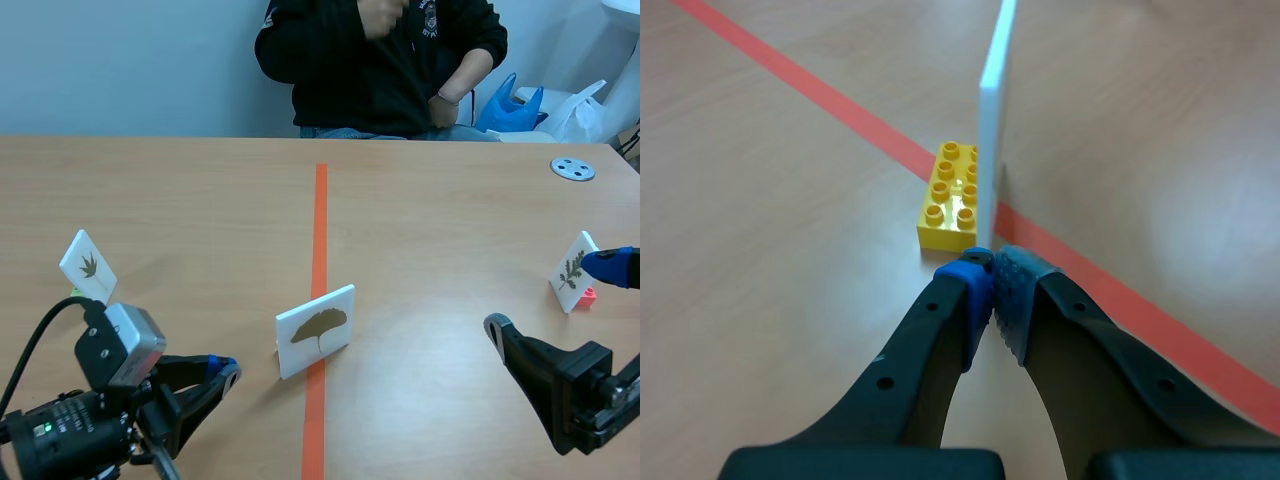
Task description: Sort the leaf by its shape. The table is split by an orange tape line. A compound leaf with several leaflets goes to the left side, a simple leaf with one blade goes to the right side. Return to the home posture when a red brick is placed on the table.
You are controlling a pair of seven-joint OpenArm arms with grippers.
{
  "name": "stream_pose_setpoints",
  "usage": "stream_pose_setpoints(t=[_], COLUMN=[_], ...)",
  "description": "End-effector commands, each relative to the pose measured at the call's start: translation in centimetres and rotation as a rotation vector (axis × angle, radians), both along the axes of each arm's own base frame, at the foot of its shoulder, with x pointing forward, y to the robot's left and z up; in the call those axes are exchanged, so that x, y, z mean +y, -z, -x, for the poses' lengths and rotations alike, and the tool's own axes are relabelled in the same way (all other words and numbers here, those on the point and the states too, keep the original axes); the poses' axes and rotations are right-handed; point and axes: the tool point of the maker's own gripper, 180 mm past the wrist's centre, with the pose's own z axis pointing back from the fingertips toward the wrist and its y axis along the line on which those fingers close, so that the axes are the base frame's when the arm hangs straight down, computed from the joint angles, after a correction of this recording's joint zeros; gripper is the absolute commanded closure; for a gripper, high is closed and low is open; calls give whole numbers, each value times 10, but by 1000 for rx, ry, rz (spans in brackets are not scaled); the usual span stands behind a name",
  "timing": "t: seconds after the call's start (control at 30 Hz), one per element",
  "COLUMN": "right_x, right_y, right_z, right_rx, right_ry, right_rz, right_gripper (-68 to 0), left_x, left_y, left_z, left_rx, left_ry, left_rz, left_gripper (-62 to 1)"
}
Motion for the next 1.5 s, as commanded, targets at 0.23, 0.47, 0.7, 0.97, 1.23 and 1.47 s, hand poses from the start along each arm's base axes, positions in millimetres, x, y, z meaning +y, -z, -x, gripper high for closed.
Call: stream_pose_setpoints(t=[0.23, 0.47, 0.7, 0.97, 1.23, 1.47], right_x=[-1, -1, -1, -1, -1, -1], right_y=[-11, -11, -11, -11, -11, -11], right_z=[-6, -6, -6, -6, -6, -7], right_rx=[-41, -40, -40, -41, -41, -43], right_ry=[3, 3, 3, 3, 3, 3], right_rz=[-2, -2, -2, -2, -2, -2], right_gripper=[-679, -679, -679, -679, -679, -679], left_x=[29, 51, 82, 120, 105, 86], left_y=[-49, -89, -119, -131, -132, -131], left_z=[22, 44, 54, 46, 53, 41], left_rx=[-33, -11, -3, 19, 37, 23], left_ry=[-60, -107, -219, -393, -308, -266], left_rz=[35, 48, 6, 1, 36, 68], left_gripper=[-32, -31, -32, -576, -623, -623])
